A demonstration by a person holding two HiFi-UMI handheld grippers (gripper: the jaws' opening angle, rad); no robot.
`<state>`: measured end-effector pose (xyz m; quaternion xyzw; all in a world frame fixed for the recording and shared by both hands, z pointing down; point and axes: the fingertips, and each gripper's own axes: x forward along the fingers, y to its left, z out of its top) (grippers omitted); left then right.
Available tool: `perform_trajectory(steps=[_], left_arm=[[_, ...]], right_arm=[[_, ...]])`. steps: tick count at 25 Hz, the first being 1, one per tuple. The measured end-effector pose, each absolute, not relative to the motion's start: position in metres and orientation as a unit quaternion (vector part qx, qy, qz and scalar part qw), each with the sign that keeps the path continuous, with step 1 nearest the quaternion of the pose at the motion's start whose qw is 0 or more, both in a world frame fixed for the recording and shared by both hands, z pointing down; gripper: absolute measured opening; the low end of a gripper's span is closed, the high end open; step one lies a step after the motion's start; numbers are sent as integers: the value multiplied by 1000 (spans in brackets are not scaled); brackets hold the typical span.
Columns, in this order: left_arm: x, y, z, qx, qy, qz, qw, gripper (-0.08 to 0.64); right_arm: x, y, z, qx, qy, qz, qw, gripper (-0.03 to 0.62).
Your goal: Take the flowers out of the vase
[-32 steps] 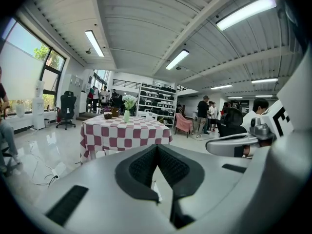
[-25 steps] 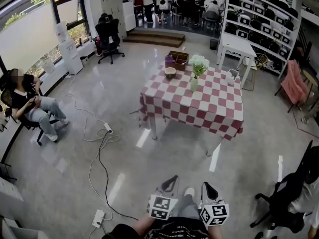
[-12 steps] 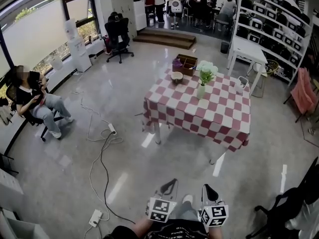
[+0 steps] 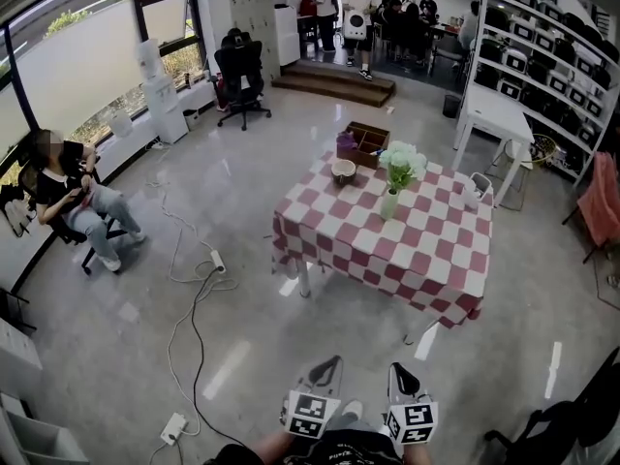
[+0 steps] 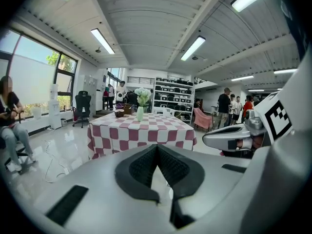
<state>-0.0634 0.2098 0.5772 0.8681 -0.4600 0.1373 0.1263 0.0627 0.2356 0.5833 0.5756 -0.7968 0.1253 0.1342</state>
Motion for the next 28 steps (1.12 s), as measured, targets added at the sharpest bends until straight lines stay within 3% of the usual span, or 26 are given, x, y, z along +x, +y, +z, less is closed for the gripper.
perform_trajectory(steps=[14, 28], left_arm=[[25, 148, 577, 864, -470, 133, 124, 10], [40, 125, 578, 855, -483, 138, 128, 11]], right_arm=[[125, 172, 586, 538, -823, 130, 126, 6], [139, 152, 586, 528, -830, 135, 122, 6]])
